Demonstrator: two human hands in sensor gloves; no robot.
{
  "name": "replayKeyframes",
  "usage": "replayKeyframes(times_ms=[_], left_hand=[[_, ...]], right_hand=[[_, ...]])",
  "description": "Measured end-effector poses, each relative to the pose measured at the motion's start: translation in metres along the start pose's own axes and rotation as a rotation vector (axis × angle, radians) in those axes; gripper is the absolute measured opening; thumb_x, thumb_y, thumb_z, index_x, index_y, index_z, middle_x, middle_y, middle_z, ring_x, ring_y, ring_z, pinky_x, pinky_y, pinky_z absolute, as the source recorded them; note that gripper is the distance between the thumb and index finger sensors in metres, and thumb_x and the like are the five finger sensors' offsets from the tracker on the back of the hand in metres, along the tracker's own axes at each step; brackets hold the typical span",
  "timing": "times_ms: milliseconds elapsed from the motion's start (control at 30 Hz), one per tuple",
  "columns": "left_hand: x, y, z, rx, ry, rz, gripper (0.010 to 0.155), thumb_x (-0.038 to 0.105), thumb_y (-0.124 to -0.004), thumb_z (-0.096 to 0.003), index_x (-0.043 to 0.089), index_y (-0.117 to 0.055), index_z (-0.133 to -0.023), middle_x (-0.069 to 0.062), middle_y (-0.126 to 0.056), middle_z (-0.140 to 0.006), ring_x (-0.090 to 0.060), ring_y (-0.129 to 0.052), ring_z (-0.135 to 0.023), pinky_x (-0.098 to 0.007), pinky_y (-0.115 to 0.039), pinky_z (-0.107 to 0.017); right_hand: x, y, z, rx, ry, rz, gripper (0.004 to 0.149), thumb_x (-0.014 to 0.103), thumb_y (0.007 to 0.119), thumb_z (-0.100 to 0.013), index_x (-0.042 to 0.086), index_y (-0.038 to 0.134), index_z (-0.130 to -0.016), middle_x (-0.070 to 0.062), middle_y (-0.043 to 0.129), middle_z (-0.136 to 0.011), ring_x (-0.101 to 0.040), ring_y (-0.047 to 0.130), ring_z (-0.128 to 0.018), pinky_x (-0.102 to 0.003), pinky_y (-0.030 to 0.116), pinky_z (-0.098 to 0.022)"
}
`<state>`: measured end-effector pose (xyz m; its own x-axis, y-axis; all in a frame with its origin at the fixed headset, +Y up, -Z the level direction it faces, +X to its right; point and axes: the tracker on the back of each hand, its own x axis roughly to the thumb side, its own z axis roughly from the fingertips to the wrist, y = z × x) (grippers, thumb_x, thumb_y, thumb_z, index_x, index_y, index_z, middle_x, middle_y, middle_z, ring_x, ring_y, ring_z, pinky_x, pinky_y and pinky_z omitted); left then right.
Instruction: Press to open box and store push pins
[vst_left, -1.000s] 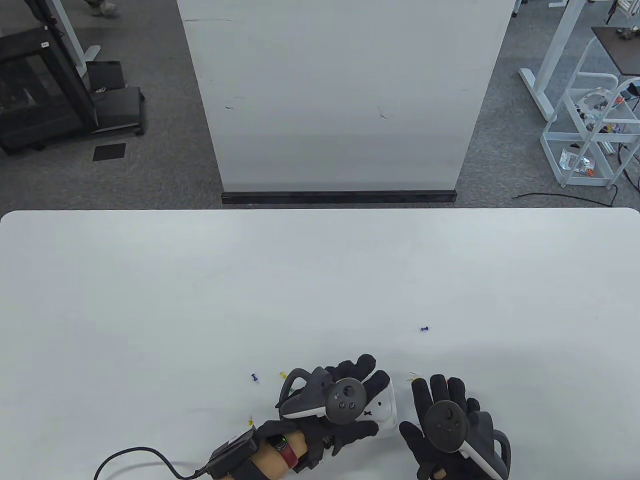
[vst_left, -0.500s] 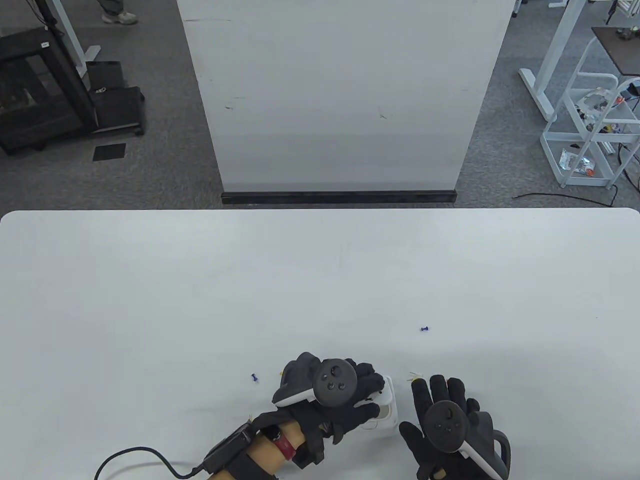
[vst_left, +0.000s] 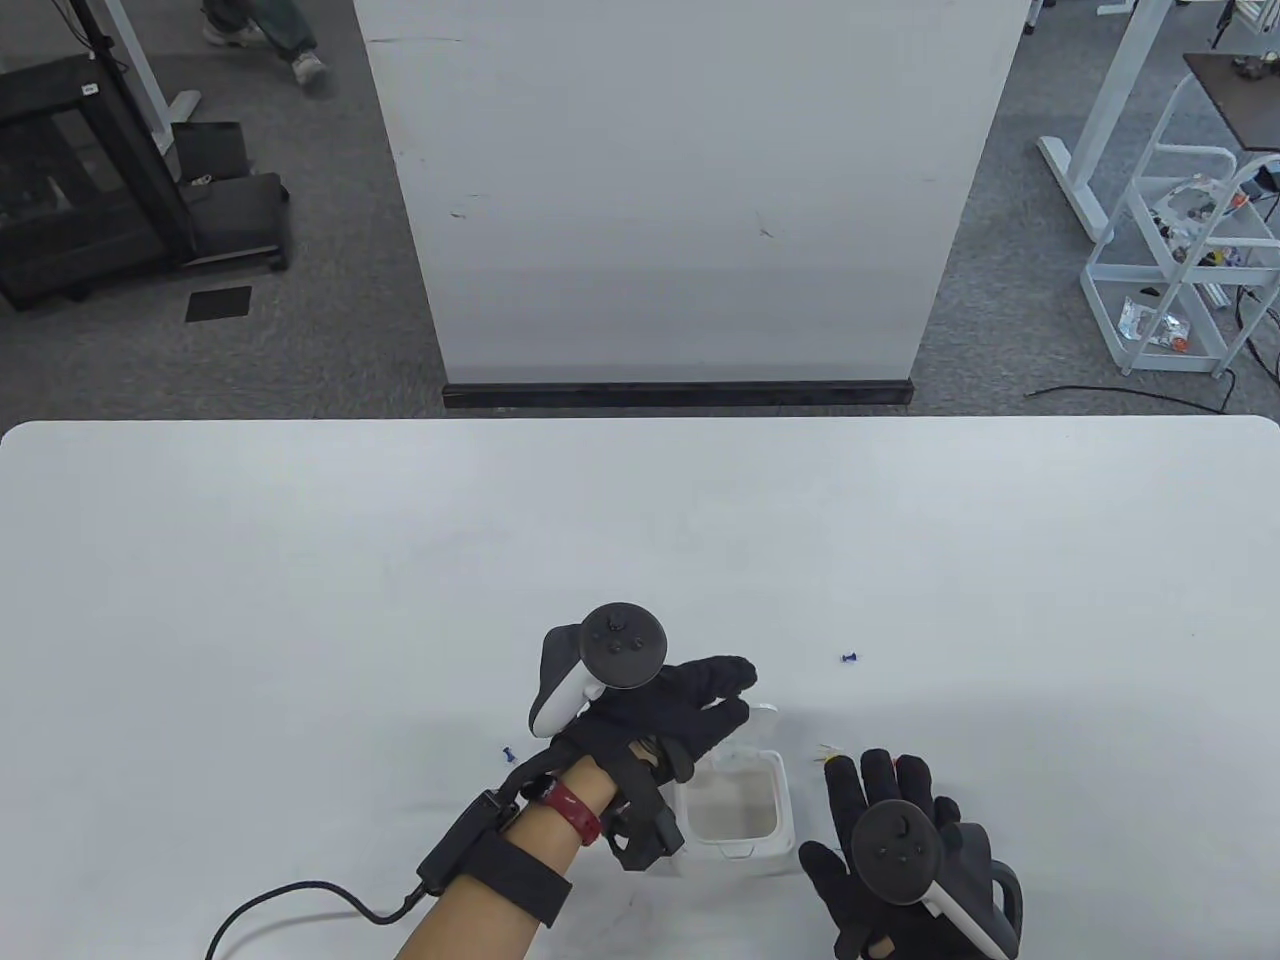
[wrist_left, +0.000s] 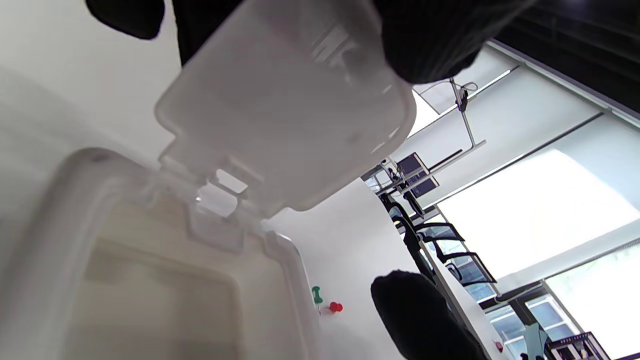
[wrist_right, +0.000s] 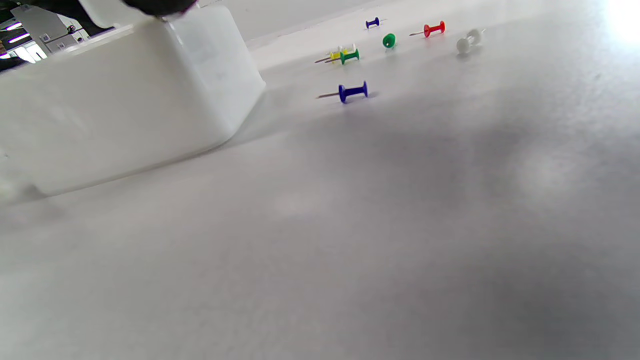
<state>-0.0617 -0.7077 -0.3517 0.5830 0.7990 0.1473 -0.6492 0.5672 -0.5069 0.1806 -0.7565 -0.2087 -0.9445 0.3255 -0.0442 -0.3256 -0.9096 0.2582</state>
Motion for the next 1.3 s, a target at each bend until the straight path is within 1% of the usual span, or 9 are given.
replayKeyframes(times_ms=[100, 333, 400, 500, 600, 800, 1067, 1167, 1300], left_hand=[[-0.003, 0.006, -0.004, 0.031, 0.039, 0.022, 0.054, 0.042, -0.072, -0.0504, 0.027, -0.063, -0.102, -0.008, -0.07, -0.108, -0.041, -0.07, -0.1, -0.065, -0.048, -0.077], [-0.005, 0.014, -0.003, 0.15, 0.131, -0.169, 0.056, 0.04, -0.073, -0.0499, 0.027, -0.06, -0.103, -0.008, -0.067, -0.11, -0.042, -0.068, -0.101, -0.064, -0.049, -0.077], [-0.006, 0.015, -0.003, 0.172, 0.122, -0.227, 0.057, 0.041, -0.073, -0.0493, 0.027, -0.059, -0.103, -0.008, -0.067, -0.109, -0.042, -0.068, -0.1, -0.063, -0.05, -0.076], [-0.008, 0.015, 0.001, 0.194, 0.114, -0.248, 0.061, 0.042, -0.073, -0.0489, 0.026, -0.055, -0.105, -0.009, -0.062, -0.111, -0.042, -0.065, -0.101, -0.063, -0.05, -0.076], [-0.01, 0.02, 0.009, 0.198, 0.086, -0.298, 0.061, 0.043, -0.073, -0.0485, 0.026, -0.055, -0.104, -0.009, -0.062, -0.111, -0.042, -0.066, -0.101, -0.063, -0.051, -0.076], [-0.017, 0.036, 0.043, 0.246, 0.037, -0.403, 0.062, 0.045, -0.073, -0.0482, 0.026, -0.056, -0.105, -0.009, -0.062, -0.111, -0.043, -0.063, -0.102, -0.063, -0.049, -0.076], [-0.04, 0.06, 0.113, 0.347, 0.023, -0.551, 0.062, 0.046, -0.074, -0.0479, 0.026, -0.057, -0.105, -0.01, -0.062, -0.111, -0.043, -0.062, -0.102, -0.064, -0.048, -0.076], [-0.052, 0.063, 0.136, 0.38, 0.034, -0.594, 0.062, 0.046, -0.074, -0.048, 0.026, -0.058, -0.104, -0.009, -0.063, -0.111, -0.043, -0.063, -0.102, -0.064, -0.049, -0.076], [-0.068, 0.059, 0.157, 0.373, 0.07, -0.67, 0.058, 0.044, -0.077, -0.0477, 0.026, -0.064, -0.102, -0.009, -0.072, -0.106, -0.042, -0.071, -0.097, -0.062, -0.054, -0.075]], right_hand=[[0.0, 0.0, 0.0, 0.0, 0.005, 0.004, 0.079, 0.061, 0.06, -0.049, 0.035, 0.012, -0.106, -0.002, 0.005, -0.117, -0.035, -0.003, -0.104, -0.063, 0.017, -0.076], [-0.001, -0.001, -0.001, -0.001, 0.012, 0.005, 0.079, 0.061, 0.06, -0.049, 0.035, 0.012, -0.106, -0.002, 0.004, -0.117, -0.035, -0.004, -0.104, -0.063, 0.016, -0.076], [-0.001, -0.001, -0.001, 0.001, 0.012, 0.006, 0.079, 0.061, 0.06, -0.049, 0.035, 0.012, -0.106, -0.002, 0.004, -0.117, -0.035, -0.004, -0.104, -0.063, 0.016, -0.076], [-0.001, -0.001, -0.001, 0.001, 0.012, 0.007, 0.079, 0.061, 0.06, -0.049, 0.035, 0.012, -0.106, -0.002, 0.005, -0.117, -0.035, -0.004, -0.104, -0.063, 0.016, -0.076], [-0.001, -0.001, -0.001, 0.008, 0.013, 0.007, 0.079, 0.061, 0.06, -0.049, 0.035, 0.011, -0.106, -0.002, 0.004, -0.117, -0.035, -0.004, -0.104, -0.063, 0.016, -0.076], [0.0, -0.001, -0.001, 0.006, 0.012, 0.012, 0.079, 0.061, 0.06, -0.049, 0.035, 0.011, -0.106, -0.002, 0.004, -0.117, -0.035, -0.004, -0.104, -0.063, 0.016, -0.076], [0.003, 0.0, 0.0, 0.004, 0.01, 0.034, 0.079, 0.061, 0.06, -0.049, 0.035, 0.012, -0.106, -0.002, 0.004, -0.117, -0.035, -0.004, -0.104, -0.063, 0.016, -0.076], [0.003, 0.0, 0.0, 0.002, 0.011, 0.04, 0.079, 0.06, 0.06, -0.049, 0.035, 0.012, -0.106, -0.002, 0.004, -0.117, -0.035, -0.004, -0.104, -0.063, 0.016, -0.076], [0.004, 0.001, 0.0, 0.0, 0.013, 0.045, 0.079, 0.06, 0.06, -0.049, 0.035, 0.012, -0.106, -0.002, 0.004, -0.117, -0.035, -0.004, -0.104, -0.063, 0.016, -0.076]])
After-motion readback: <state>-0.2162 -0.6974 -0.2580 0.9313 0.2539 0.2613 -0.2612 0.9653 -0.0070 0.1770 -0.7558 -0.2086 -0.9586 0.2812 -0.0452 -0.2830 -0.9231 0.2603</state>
